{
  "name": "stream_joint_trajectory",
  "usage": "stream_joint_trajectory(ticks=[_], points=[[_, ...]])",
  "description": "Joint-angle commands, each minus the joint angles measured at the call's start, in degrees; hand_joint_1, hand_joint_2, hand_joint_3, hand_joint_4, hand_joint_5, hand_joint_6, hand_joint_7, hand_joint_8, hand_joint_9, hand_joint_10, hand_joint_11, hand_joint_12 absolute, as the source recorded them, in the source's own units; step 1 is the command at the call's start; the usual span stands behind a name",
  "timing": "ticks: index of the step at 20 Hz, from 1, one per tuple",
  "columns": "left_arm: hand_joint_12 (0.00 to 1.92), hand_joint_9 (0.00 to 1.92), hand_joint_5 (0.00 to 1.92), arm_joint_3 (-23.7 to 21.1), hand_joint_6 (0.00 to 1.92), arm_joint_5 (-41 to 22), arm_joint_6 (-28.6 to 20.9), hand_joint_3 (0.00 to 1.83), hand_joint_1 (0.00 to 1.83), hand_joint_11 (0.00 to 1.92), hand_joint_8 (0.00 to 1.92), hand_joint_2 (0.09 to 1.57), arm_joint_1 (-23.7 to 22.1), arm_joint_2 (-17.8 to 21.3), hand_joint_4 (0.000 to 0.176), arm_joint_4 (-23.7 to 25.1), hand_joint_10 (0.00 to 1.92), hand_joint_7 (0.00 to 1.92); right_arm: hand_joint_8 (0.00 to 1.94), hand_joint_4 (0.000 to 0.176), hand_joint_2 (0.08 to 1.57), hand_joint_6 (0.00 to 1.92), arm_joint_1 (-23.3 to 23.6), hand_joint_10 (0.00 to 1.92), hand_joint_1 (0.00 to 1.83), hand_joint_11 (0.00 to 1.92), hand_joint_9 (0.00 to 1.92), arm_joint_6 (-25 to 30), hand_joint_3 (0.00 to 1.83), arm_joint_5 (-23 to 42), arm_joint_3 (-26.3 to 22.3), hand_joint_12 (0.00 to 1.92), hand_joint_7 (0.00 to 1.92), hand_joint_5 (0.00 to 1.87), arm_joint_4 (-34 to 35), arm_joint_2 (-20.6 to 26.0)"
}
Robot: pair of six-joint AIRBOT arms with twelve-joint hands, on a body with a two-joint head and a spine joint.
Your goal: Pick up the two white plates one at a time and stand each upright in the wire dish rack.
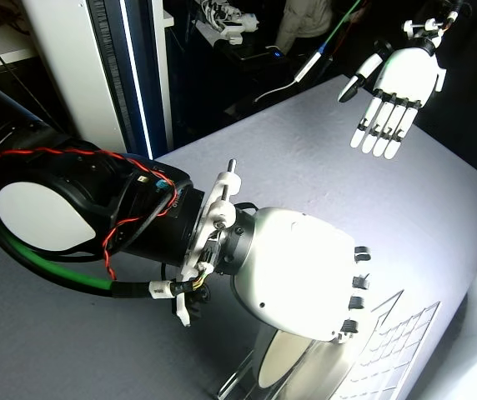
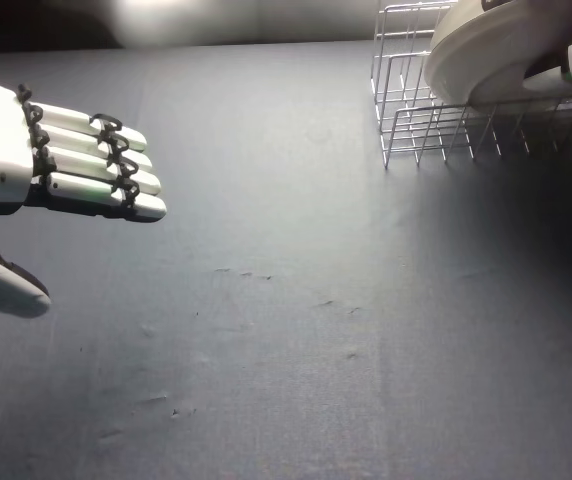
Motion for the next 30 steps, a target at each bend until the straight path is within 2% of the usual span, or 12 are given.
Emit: stream_joint_trajectory(ticks=[1, 6, 8, 13, 15, 18, 23, 27, 30], points=[[0.00, 0.01, 0.01, -0.02, 0.00, -0.89, -0.05, 0.00, 0.00, 0.00, 0.00, 1.25, -0.35, 0.15, 0.000, -4.01, 0.00, 0.02, 0.81, 0.000, 1.07, 0.92, 1.20, 0.95, 1.39, 0.93, 1.03, -0.21, 0.00, 8.08, -0.06, 0.83, 1.10, 0.98, 0.62, 0.11], [0.01, 0.04, 0.04, -0.25, 0.01, -0.96, -0.05, 0.00, 0.00, 0.02, 0.01, 1.26, -0.11, 0.16, 0.000, -4.01, 0.01, 0.04, 0.81, 0.000, 1.07, 0.92, -0.31, 0.98, 1.39, 0.91, 1.00, -0.07, 0.00, 7.76, -0.09, 0.87, 1.09, 1.00, 0.74, 0.15], [0.00, 0.01, 0.01, -0.26, 0.00, -0.96, -0.05, 0.00, 0.00, 0.00, 0.00, 1.25, -0.04, 0.16, 0.000, -4.01, 0.00, 0.01, 0.76, 0.000, 1.06, 0.88, -0.59, 0.93, 1.39, 0.93, 1.04, -0.07, 0.00, 7.80, -0.11, 0.87, 1.12, 1.02, 0.74, 0.15], [0.00, 0.01, 0.02, -0.26, 0.00, -0.96, -0.05, 0.00, 0.00, 0.00, 0.00, 1.24, -0.03, 0.17, 0.000, -4.01, 0.00, 0.02, 0.81, 0.000, 1.07, 0.94, -0.50, 0.97, 1.39, 0.91, 1.01, 0.27, 0.00, 8.95, -0.15, 0.88, 1.10, 0.97, 0.97, 0.15], [0.00, 0.04, 0.05, -0.27, 0.01, -0.96, -0.06, 0.00, 0.00, 0.01, 0.01, 1.26, -0.03, 0.18, 0.000, -4.02, 0.01, 0.05, 0.79, 0.000, 1.07, 0.91, -0.50, 0.96, 1.39, 0.93, 1.03, 1.21, 0.00, 9.62, -0.58, 0.87, 1.11, 0.99, 2.42, 0.23], [0.00, 0.00, 0.00, -0.28, 0.00, -0.96, -0.17, 0.00, 0.00, 0.00, 0.00, 1.25, -0.01, 0.20, 0.000, -4.02, 0.00, 0.00, 0.73, 0.000, 1.05, 0.88, -0.66, 0.91, 1.39, 0.95, 1.05, 2.28, 0.00, 10.35, -1.22, 0.83, 1.15, 1.01, 4.39, 0.38], [0.01, 0.04, 0.05, -0.29, 0.01, -1.00, -0.17, 0.00, 0.00, 0.01, 0.01, 1.26, -0.02, 0.18, 0.000, -4.02, 0.01, 0.04, 0.82, 0.000, 1.08, 0.99, -1.47, 0.98, 1.38, 0.92, 1.00, 4.62, 0.00, 10.96, -1.60, 0.81, 1.10, 0.94, 6.85, 0.29], [0.01, 0.05, 0.05, -0.35, 0.01, -1.08, -0.16, 0.00, 0.00, 0.02, 0.01, 1.25, -0.06, -0.01, 0.000, -4.02, 0.01, 0.06, 0.76, 0.000, 1.07, 0.95, -2.78, 0.91, 1.39, 0.95, 1.04, 4.72, 0.00, 10.92, -1.54, 0.77, 1.15, 0.95, 7.78, -0.14], [0.00, 0.01, 0.02, -0.44, 0.00, -1.09, -0.16, 0.00, 0.00, 0.00, 0.00, 1.24, -0.05, -0.01, 0.000, -4.02, 0.00, 0.01, 0.80, 0.000, 1.07, 0.97, -2.44, 0.95, 1.39, 0.93, 1.00, 4.64, 0.00, 10.96, -0.85, 0.78, 1.13, 0.95, 8.04, -1.76]])
